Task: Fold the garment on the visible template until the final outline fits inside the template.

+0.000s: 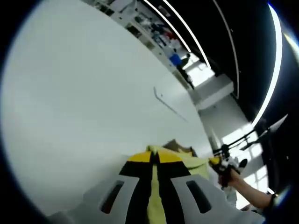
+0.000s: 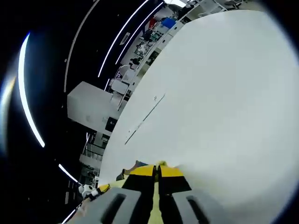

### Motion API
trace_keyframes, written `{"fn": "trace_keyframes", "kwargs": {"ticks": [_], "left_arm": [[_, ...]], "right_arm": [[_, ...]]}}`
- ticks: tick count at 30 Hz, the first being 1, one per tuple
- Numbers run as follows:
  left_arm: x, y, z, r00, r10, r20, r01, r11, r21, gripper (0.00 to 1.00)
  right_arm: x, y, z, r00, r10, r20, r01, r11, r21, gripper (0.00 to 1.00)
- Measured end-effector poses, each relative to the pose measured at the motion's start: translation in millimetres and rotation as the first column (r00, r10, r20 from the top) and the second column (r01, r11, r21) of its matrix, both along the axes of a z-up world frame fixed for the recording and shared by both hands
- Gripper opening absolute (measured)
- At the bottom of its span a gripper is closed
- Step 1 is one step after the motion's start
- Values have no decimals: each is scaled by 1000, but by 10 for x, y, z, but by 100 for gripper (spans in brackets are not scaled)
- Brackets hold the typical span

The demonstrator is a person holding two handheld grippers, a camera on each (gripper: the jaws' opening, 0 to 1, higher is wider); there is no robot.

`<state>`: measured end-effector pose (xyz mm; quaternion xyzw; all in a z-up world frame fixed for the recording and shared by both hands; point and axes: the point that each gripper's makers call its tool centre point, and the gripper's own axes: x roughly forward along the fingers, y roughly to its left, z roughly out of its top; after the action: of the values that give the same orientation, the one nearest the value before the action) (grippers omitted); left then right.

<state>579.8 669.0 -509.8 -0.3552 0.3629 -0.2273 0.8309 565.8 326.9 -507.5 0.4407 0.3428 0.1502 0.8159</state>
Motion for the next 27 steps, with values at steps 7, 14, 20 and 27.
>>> {"fn": "trace_keyframes", "kwargs": {"ticks": [7,14,20,27], "left_arm": [[4,41,-138,1000,-29,-9,29,997,67,0],[-3,35,-72,982,-153,113,131,975,180,1],[-44,99,106,954,-230,193,172,946,276,12],[-84,219,179,874,-409,263,223,817,532,34]], "right_arm": [[-19,-5,-71,1000,6,-17,-6,1000,-18,0],[-38,41,25,995,70,73,-64,995,-79,0],[-101,-29,163,987,105,120,-86,984,-158,13],[-164,-150,245,946,264,190,-171,900,-400,29]]}}
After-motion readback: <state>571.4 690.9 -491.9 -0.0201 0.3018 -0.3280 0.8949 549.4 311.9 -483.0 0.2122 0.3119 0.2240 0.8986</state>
